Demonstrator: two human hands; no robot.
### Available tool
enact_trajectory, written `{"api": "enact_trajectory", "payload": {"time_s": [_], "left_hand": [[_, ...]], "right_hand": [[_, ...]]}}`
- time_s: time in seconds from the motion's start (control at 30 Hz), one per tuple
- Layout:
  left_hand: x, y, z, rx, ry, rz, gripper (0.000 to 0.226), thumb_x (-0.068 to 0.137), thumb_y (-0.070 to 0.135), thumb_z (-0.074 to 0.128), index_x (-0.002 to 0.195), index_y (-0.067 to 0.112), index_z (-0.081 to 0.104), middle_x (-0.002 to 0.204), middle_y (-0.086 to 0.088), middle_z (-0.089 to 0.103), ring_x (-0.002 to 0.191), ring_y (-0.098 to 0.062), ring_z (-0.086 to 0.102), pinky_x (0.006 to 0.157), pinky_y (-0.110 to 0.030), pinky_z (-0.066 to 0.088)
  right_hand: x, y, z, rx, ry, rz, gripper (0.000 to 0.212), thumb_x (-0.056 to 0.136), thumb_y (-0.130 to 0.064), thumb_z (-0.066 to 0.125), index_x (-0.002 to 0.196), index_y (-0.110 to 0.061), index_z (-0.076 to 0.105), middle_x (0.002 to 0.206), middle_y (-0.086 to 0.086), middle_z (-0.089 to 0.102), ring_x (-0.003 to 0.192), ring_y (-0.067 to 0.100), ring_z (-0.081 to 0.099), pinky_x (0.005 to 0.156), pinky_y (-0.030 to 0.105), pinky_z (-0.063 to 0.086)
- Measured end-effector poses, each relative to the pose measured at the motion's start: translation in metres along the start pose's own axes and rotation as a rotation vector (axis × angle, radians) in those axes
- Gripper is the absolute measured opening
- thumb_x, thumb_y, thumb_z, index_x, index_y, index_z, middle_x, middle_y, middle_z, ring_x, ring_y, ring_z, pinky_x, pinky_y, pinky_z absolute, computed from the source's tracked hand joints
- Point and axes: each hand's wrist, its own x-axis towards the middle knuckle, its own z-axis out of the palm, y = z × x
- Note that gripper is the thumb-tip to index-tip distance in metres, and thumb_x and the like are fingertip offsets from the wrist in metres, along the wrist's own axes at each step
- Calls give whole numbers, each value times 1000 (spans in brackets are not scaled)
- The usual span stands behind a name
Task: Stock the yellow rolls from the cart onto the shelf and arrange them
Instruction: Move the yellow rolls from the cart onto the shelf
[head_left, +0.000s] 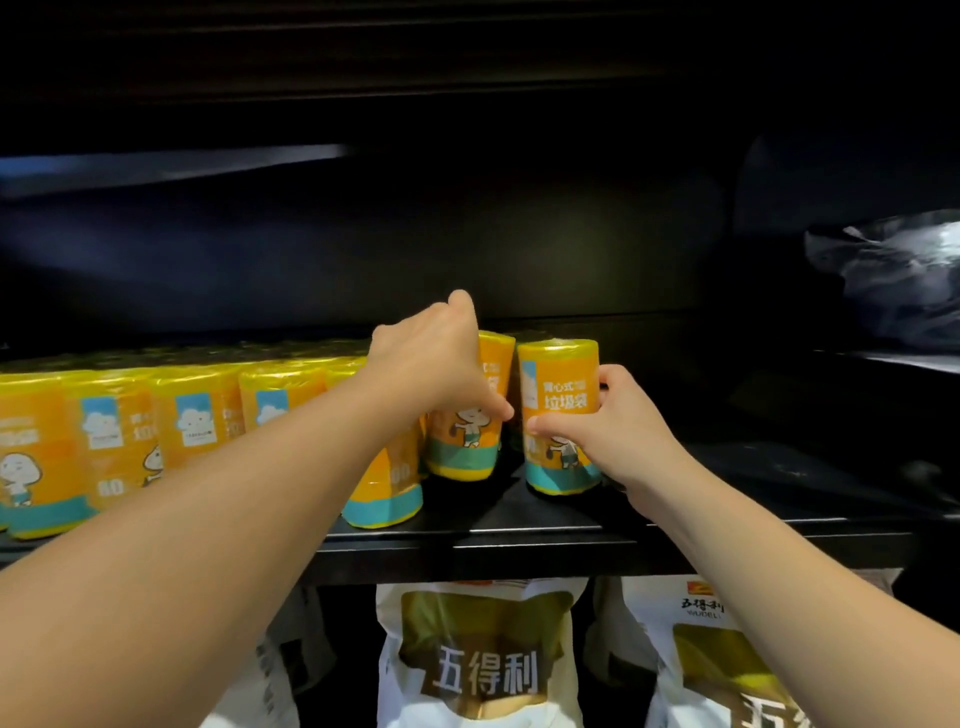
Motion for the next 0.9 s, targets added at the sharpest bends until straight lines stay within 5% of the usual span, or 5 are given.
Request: {"api": "enact_trajectory", "payload": {"time_s": [0.17, 0.3, 0.9], "left_hand": [[0, 4, 12, 153, -27, -5, 104, 64, 73, 73, 142, 19, 30, 125, -4, 59, 119, -30, 54, 95, -51, 43], [1, 2, 17, 308, -28, 3, 108, 69, 79, 63, 148, 18, 24, 134, -7, 56, 138, -35, 31, 101, -54, 36], [2, 2, 24, 386, -32, -31, 87, 75, 78, 57, 136, 17, 43, 120, -7, 61, 125, -32, 42, 90, -47, 42]], "right_hand": [[14, 3, 7, -45, 3, 59, 77, 66, -29, 90, 128, -22, 43, 113, -4, 57, 102, 13, 59, 77, 29, 49], [20, 5, 13, -80, 9, 56, 81, 66, -30, 90, 130, -22, 41, 117, -2, 56, 107, 15, 59, 85, 34, 54], [29, 4, 24, -307, -34, -15, 81, 70, -39, 87, 132, -19, 40, 123, -1, 55, 111, 16, 57, 91, 37, 54]]}}
